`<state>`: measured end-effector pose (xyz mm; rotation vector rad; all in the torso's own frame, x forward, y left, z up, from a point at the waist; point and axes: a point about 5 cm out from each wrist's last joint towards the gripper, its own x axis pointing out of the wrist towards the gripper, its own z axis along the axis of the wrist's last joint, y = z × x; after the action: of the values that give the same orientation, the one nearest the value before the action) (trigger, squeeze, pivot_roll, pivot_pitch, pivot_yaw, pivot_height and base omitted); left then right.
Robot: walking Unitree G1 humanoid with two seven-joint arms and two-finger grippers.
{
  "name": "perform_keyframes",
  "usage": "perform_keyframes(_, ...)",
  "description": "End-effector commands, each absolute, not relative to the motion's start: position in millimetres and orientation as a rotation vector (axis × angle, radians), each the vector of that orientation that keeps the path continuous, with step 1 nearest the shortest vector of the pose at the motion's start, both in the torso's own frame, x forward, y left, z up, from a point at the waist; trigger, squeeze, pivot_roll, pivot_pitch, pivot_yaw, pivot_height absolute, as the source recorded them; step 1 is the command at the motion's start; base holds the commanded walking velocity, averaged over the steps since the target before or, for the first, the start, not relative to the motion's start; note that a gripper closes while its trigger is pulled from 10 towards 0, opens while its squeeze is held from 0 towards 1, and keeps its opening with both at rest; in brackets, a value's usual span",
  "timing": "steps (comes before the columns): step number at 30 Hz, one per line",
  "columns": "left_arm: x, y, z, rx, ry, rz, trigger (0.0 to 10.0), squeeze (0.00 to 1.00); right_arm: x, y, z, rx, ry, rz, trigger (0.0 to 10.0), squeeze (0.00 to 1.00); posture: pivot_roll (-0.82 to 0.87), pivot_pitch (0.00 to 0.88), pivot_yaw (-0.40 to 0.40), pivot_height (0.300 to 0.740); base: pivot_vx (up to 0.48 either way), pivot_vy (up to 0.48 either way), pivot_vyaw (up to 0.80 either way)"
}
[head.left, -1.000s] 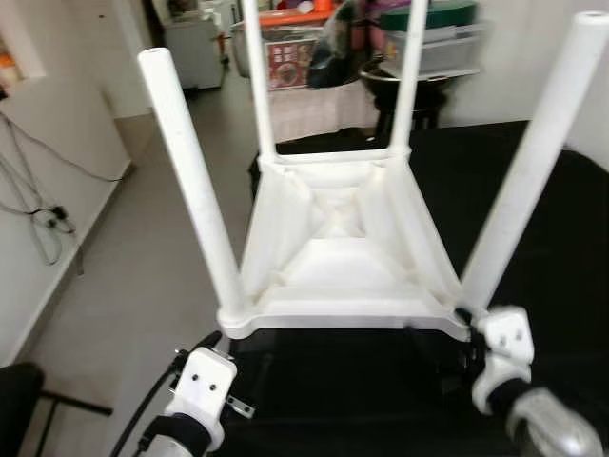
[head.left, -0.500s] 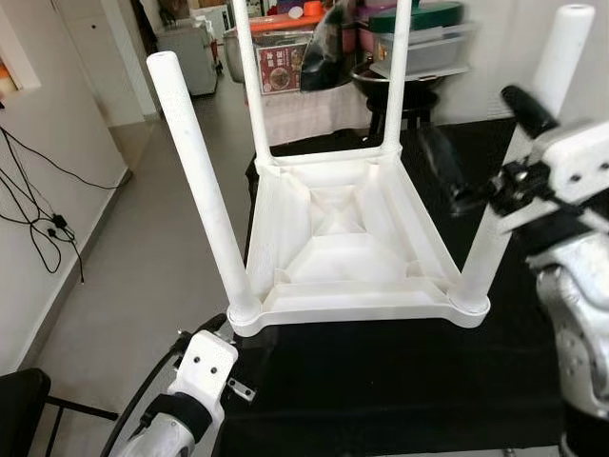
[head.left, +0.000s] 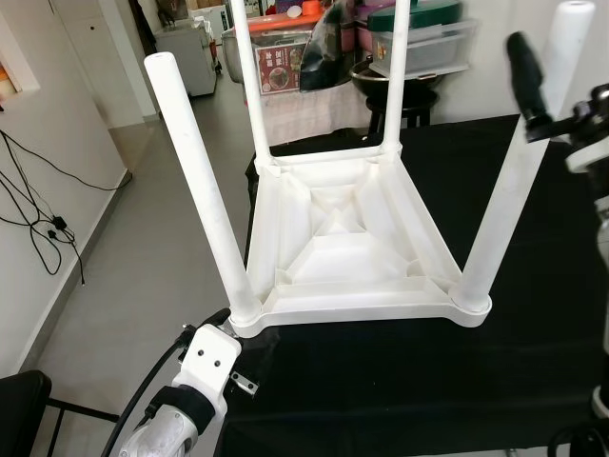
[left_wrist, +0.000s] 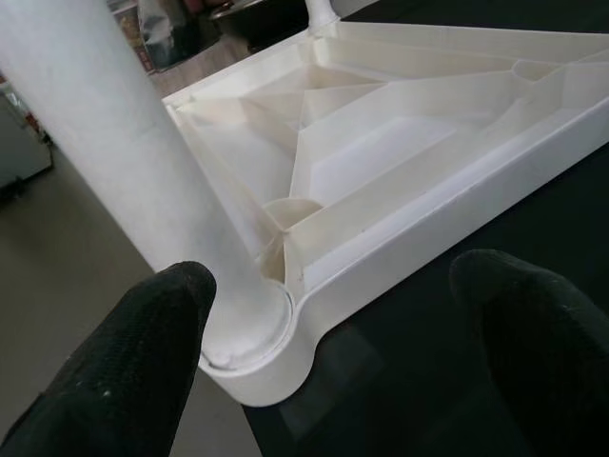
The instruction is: Building children table
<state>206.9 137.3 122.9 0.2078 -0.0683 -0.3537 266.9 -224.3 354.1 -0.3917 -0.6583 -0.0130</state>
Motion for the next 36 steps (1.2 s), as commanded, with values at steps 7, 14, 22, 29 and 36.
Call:
perform_keyframes(7,215.7,150.9,121.6,0.209,-0.08,-0.24,10.0,0.0,289.4,-220.3,325.3,-0.273,-0.444,0.036,10.0,0.0,-0.14,0.0,0.044,0.74,0.0,0.0,0.0)
perform_keyframes(14,226.4,162.5,120.8,0.207,-0.092,-0.16,10.0,0.0,297.3,-224.9,316.2,-0.212,-0.357,0.017,0.0,0.0,-0.14,0.002,0.029,0.74,0.0,0.0,0.0)
perform_keyframes(22,241.6,174.1,123.5,0.181,-0.122,-0.109,10.0,0.0,298.3,-219.8,318.8,-0.197,-0.348,0.063,0.0,0.0,-0.15,0.013,0.009,0.74,0.0,0.0,0.0)
perform_keyframes(29,256.9,175.8,120.1,0.181,-0.128,-0.103,10.0,0.0,296.5,-215.7,322.4,-0.188,-0.35,0.087,0.0,0.0,-0.17,0.02,0.007,0.74,0.0,0.0,0.0)
perform_keyframes(36,274.5,188.5,109.4,0.188,-0.092,-0.084,10.0,0.0,294.6,-213.1,322.9,-0.177,-0.346,0.107,0.0,0.0,-0.18,0.036,0.005,0.74,0.0,0.0,0.0)
